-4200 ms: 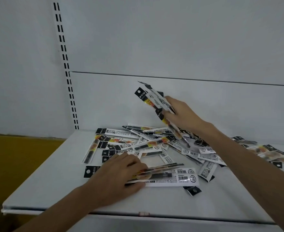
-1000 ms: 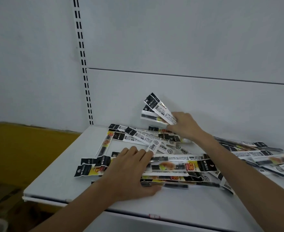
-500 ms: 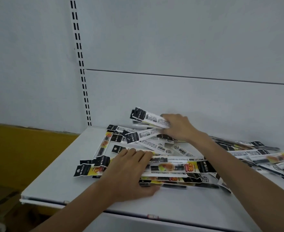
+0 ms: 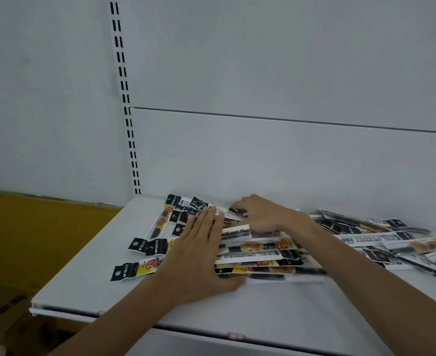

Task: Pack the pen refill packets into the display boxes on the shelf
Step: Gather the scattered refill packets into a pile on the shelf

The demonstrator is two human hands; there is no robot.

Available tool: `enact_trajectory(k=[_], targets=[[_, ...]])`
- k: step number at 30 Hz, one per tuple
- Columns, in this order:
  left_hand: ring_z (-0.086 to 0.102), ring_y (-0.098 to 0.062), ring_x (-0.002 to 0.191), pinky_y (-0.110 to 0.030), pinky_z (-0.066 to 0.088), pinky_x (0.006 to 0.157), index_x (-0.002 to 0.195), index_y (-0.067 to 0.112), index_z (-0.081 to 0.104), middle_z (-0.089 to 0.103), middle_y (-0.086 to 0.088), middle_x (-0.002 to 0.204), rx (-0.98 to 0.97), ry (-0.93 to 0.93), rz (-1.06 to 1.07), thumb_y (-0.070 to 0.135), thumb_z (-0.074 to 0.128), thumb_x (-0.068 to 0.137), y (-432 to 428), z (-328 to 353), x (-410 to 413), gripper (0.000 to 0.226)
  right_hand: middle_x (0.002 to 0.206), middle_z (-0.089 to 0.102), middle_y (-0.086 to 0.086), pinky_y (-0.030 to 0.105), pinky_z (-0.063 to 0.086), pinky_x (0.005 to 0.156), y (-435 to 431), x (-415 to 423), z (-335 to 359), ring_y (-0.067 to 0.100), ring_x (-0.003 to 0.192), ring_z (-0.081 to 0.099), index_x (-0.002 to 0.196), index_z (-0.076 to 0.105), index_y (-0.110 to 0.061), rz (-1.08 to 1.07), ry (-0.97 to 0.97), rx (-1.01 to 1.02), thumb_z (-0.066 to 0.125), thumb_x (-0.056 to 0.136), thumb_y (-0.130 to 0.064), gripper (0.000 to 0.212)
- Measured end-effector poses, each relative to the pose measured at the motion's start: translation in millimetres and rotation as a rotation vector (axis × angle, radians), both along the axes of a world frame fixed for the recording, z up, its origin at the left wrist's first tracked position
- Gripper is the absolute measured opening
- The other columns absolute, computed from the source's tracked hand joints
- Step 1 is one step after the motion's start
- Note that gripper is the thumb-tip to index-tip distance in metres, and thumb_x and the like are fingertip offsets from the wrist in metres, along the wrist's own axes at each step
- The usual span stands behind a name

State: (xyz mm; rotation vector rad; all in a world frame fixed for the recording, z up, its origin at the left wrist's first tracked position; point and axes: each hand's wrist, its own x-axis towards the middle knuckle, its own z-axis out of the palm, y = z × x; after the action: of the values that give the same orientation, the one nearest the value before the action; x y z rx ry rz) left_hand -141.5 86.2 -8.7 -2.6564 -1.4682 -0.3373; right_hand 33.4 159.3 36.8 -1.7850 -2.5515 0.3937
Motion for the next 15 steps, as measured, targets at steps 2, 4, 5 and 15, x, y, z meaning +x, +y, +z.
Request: enact_trajectory(k=[2, 4, 5, 15], targets=[[-0.022, -0.017, 0.14, -0.035, -0.015, 0.114, 0.143, 0.012, -0.016, -0.019, -0.004, 0.153, -0.012, 0.007, 0.008, 0.085, 0.007, 0.056, 4.6, -3.8, 0.9, 0.117, 0.136, 0.047, -0.002, 0.029, 0.033, 0.103, -6.0, 6.0, 5.4, 0.016, 0.125, 0.043, 0.136, 0.043, -0.021, -0.002, 0.158, -0.149, 0.052, 0.091, -0.042, 0.051], [-0.001, -0.022, 0.144, -0.048, -0.005, 0.114, 0.146, 0.013, 0.005, 0.0, -0.007, 0.156, 0.052, -0.013, 0.01, 0.088, 0.004, 0.059, 7.5, -5.3, -0.1, 0.116, 0.137, 0.045, -0.006, 0.024, 0.033, 0.098, -10.4, 15.4, 10.1, 0.009, 0.121, 0.042, 0.137, 0.041, -0.024, 0.007, 0.233, -0.242, 0.052, 0.092, -0.031, 0.047], [0.013, -0.024, 0.142, -0.055, 0.002, 0.113, 0.145, 0.014, 0.017, 0.014, -0.009, 0.154, 0.093, -0.021, 0.013, 0.089, 0.004, 0.062, 9.5, -7.6, -0.6, 0.113, 0.134, 0.046, -0.007, 0.024, 0.034, 0.093, -11.4, 19.9, 12.3, 0.009, 0.119, 0.042, 0.137, 0.042, -0.026, 0.003, 0.28, -0.264, 0.05, 0.093, -0.03, 0.044], [0.022, -0.001, 0.125, -0.02, 0.02, 0.102, 0.144, 0.031, 0.017, 0.022, 0.013, 0.141, -0.369, -0.619, -0.016, 0.067, 0.069, 0.05, 19.8, 33.4, -20.1, 0.113, 0.144, 0.042, -0.01, 0.044, 0.035, 0.104, -17.8, 17.8, -1.0, 0.017, 0.129, 0.041, 0.139, 0.03, -0.046, 0.078, 0.002, -0.002, 0.048, 0.078, -0.07, 0.068]])
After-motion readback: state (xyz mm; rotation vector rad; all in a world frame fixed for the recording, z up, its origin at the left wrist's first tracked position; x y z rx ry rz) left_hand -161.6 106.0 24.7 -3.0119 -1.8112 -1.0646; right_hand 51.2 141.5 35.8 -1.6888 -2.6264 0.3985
